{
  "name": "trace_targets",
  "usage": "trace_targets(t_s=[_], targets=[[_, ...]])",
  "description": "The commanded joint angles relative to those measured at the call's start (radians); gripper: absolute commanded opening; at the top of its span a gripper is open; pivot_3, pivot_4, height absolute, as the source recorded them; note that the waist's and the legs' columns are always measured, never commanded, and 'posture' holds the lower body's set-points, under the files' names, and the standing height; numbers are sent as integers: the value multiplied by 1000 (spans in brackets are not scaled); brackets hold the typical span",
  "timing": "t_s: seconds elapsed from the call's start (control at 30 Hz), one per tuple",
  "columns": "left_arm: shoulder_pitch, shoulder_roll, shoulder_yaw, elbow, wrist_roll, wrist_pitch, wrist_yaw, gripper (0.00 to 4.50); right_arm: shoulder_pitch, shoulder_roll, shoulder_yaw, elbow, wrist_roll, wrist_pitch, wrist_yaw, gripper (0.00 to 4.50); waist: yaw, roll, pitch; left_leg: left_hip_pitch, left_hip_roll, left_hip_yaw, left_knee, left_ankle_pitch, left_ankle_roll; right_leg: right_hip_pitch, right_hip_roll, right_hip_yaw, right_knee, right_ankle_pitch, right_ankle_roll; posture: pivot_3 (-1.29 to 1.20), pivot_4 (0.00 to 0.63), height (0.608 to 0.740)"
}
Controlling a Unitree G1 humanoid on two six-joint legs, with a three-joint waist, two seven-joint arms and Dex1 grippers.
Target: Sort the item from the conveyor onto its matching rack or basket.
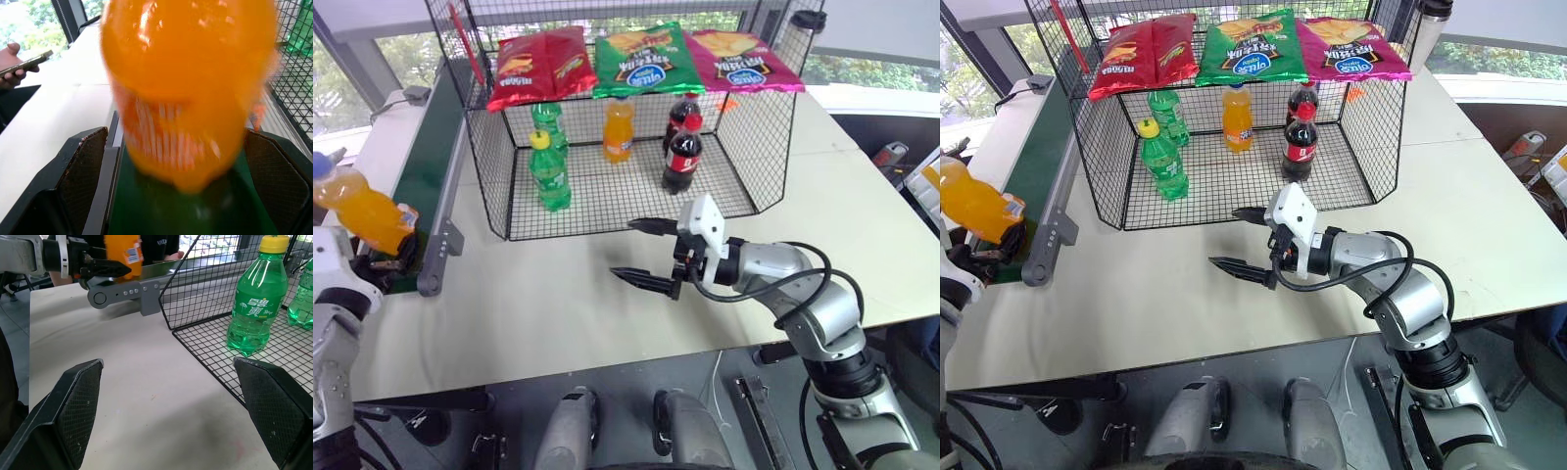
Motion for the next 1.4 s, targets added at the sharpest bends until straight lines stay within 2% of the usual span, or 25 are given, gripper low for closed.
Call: trace_targets(t_s=[0.03, 0.17, 0.43, 0.6, 0.8, 0.87, 1.0, 1.13, 1.2, 1.4], targets=[[6, 9, -3, -31, -15, -16, -38, 4240, -2, -3, -21, -26, 5, -5, -4, 4464, -1, 0, 0, 0, 0, 0, 0, 0, 0, 0, 0, 0, 0, 0, 0, 0, 150, 739], [23, -5, 30, -53, -77, -20, -94, 3025, -1, -7, -25, -24, 5, -4, -8, 4500, -1, 0, 0, 0, 0, 0, 0, 0, 0, 0, 0, 0, 0, 0, 0, 0, 150, 739], [-47, 38, 102, -36, -184, 9, -93, 3024, -1, -13, -28, -25, 11, 0, -6, 4500, 1, -1, 0, 0, 0, 0, 1, 0, 0, 0, 0, 0, 0, 0, 0, 0, 150, 739], [-82, 81, 76, -46, -225, 28, -143, 3024, -17, -10, -29, -21, 15, 6, -7, 4500, -3, -1, 0, 0, 0, 1, 0, 0, 0, 0, 0, 0, 0, 0, 0, 0, 150, 739], [-127, 107, -71, -128, -287, 89, -226, 3024, -49, 10, -42, -18, 40, 39, -20, 4500, 2, -1, 0, 0, -1, 0, 2, 0, 0, 1, 0, 0, 1, 1, 1, 0, 150, 739], [-155, 108, -158, -150, -291, 104, -262, 3024, -66, 14, -45, -11, 47, 48, -22, 4500, 1, -1, 0, 0, -1, 0, 2, 0, 0, 2, 0, 0, 1, 1, 1, 0, 150, 739], [-253, 87, -351, -129, -229, 72, -337, 3024, -92, 33, -41, 11, 46, 49, -29, 4500, 1, -1, 0, 0, -1, 1, 2, 0, 0, 2, 2, 0, 1, 1, 2, 0, 150, 739], [-311, 68, -484, -116, -190, 51, -410, 3024, -114, 52, -31, 28, 32, 41, -34, 4500, -6, -1, 0, 0, -1, 1, 2, 1, 0, 1, 6, 0, 2, 2, 4, 0, 150, 739], [-353, 54, -585, -79, -125, 0, -471, 3024, -141, 73, -23, 48, 19, 32, -47, 4500, -7, -1, 0, 0, 0, 1, 2, 1, 0, 1, 7, 0, 2, 2, 4, 0, 150, 739], [-419, 5, -709, 30, -27, -94, -564, 3024, -180, 107, -17, 88, 2, 20, -57, 4500, -6, -1, 0, 1, 0, 1, 3, 1, 1, 1, 8, -2, 4, 3, 5, 0, 150, 739]])
